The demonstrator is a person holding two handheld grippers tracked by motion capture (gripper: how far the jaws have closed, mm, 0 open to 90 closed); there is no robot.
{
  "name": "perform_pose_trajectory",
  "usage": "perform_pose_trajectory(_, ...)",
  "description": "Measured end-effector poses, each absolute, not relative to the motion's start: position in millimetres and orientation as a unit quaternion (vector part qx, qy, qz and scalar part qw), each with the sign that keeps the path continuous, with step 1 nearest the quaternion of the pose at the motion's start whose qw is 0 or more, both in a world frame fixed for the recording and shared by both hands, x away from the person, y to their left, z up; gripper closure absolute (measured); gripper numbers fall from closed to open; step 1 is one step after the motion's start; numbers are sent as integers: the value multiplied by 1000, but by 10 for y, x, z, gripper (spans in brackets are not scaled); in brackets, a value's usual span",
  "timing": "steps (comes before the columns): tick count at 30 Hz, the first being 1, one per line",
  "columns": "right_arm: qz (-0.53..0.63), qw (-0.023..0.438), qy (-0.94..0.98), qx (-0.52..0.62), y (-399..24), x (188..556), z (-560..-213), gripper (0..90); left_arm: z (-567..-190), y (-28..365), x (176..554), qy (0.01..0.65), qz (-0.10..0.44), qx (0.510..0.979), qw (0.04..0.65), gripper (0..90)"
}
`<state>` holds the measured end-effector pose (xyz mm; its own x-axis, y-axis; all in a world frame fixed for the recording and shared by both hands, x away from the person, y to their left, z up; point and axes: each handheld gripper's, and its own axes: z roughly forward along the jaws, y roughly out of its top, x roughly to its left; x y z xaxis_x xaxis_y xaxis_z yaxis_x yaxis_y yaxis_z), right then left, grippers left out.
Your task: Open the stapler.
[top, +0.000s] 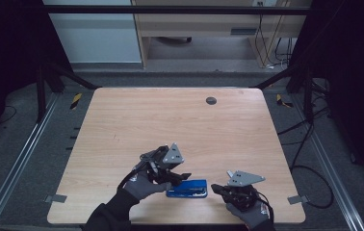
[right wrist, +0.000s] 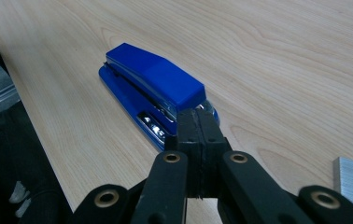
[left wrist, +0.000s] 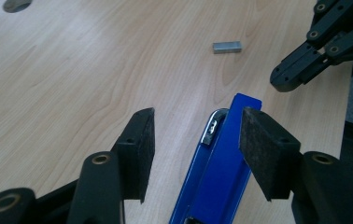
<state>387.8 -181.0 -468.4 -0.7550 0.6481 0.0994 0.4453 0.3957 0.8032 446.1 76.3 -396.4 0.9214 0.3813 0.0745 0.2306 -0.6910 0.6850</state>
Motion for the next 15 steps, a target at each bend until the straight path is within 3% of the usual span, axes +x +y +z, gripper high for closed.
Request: perform_pose_trajectory(15, 422, 103, 845, 313, -1671, 3902, -4798, 900, -4063, 477, 4471, 96, 84, 947, 294, 508)
